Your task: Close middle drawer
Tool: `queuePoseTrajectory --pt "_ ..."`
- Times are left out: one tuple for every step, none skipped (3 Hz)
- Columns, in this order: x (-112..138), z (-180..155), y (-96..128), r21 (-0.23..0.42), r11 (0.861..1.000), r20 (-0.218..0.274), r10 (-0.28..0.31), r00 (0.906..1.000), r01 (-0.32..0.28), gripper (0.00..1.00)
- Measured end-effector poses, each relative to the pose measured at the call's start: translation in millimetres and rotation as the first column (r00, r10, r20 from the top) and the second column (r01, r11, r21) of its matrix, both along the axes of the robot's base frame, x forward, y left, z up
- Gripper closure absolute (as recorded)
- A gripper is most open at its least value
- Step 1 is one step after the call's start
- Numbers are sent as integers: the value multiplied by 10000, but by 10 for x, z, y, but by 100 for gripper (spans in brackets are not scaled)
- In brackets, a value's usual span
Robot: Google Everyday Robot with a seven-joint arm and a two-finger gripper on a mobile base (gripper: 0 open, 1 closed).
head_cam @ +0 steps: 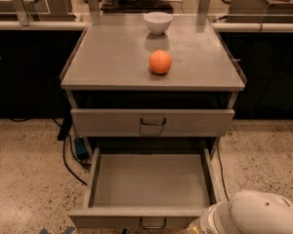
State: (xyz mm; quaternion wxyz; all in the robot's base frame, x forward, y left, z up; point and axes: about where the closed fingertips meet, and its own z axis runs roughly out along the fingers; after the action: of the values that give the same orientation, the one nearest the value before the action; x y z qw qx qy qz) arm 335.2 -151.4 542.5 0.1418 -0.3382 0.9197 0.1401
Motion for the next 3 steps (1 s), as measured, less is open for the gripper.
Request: queuePoseTrajectory --pt "0 -1 0 2 10000 -1 0 10000 0 100" --pt "-51 -232 36 722 9973 -412 -64 9991 94 100" --pt "80 -472 158 2328 9725 -611 66 9981 78 100"
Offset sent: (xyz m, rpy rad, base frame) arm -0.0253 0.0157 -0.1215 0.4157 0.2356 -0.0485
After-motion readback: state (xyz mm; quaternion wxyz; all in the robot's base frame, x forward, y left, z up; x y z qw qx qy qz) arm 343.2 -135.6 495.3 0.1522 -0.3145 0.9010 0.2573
